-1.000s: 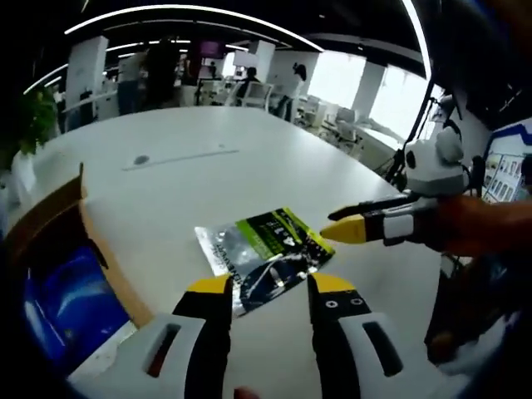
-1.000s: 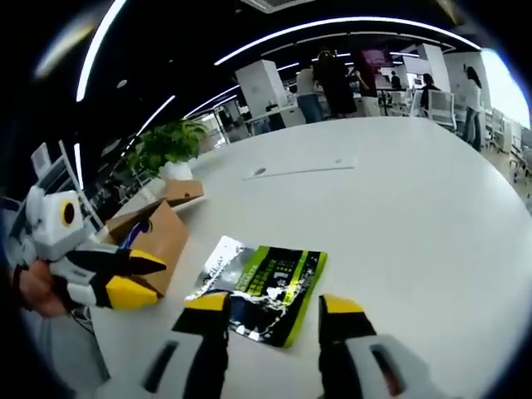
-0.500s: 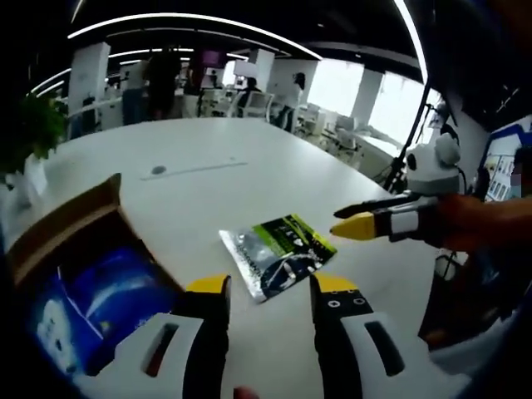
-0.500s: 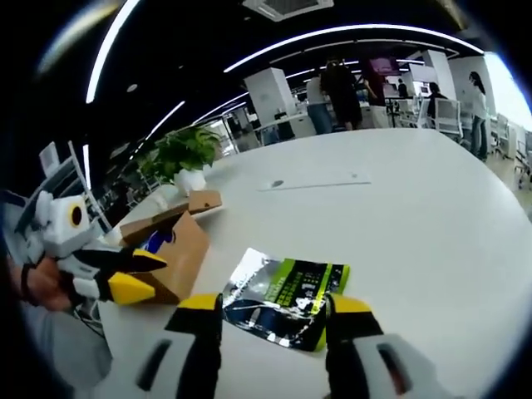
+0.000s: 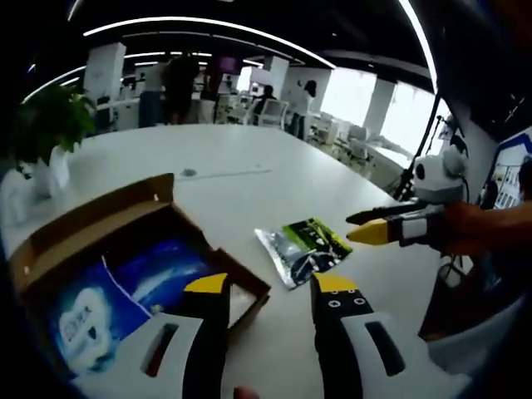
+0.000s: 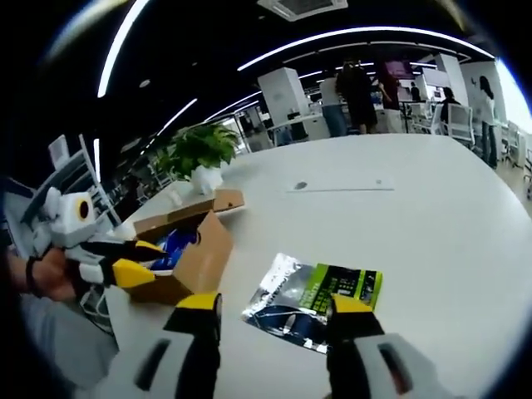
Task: Operate the shoe box by opening the lid, removing the specified soft item, and placing it in the target area until the item is outside and the box remains undamaged.
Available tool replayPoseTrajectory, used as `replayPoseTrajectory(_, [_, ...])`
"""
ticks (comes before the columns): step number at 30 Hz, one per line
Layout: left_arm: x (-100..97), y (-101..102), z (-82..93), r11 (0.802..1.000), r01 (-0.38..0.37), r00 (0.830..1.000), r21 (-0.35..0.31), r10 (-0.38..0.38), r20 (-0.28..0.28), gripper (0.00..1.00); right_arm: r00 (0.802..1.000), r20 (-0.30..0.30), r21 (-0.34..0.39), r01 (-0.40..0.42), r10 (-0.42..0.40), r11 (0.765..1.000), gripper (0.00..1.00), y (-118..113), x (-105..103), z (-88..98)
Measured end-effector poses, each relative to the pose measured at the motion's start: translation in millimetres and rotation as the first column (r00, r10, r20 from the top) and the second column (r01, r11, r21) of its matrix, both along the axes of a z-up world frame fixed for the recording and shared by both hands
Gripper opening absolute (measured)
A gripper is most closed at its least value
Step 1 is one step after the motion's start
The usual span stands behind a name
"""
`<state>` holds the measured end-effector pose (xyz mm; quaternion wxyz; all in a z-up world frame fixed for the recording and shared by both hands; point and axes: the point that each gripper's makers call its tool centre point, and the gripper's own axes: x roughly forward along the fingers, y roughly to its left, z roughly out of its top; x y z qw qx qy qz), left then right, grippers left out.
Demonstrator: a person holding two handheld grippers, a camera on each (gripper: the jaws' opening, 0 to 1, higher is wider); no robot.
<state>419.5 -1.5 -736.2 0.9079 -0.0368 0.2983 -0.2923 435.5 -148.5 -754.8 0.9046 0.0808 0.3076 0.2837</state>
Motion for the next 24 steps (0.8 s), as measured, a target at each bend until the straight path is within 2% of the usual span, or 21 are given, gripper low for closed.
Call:
replayPoseTrajectory(9, [-4.2,36.0,12.1,0.999,-0.053,0.998,-0.001,0.053,0.019,0.38,0.998,0.018,-0.001,-0.056,0.056,0.998,0.49,31.8,-2.9,10.3])
replayPoseTrajectory(24, [-23.9,95.4,27.8,0.987,-0.159,0.987,-0.003,0.159,0.03,0.38,0.988,0.042,-0.001,-0.149,0.149,0.989,0.5,86.4,-8.2,21.2])
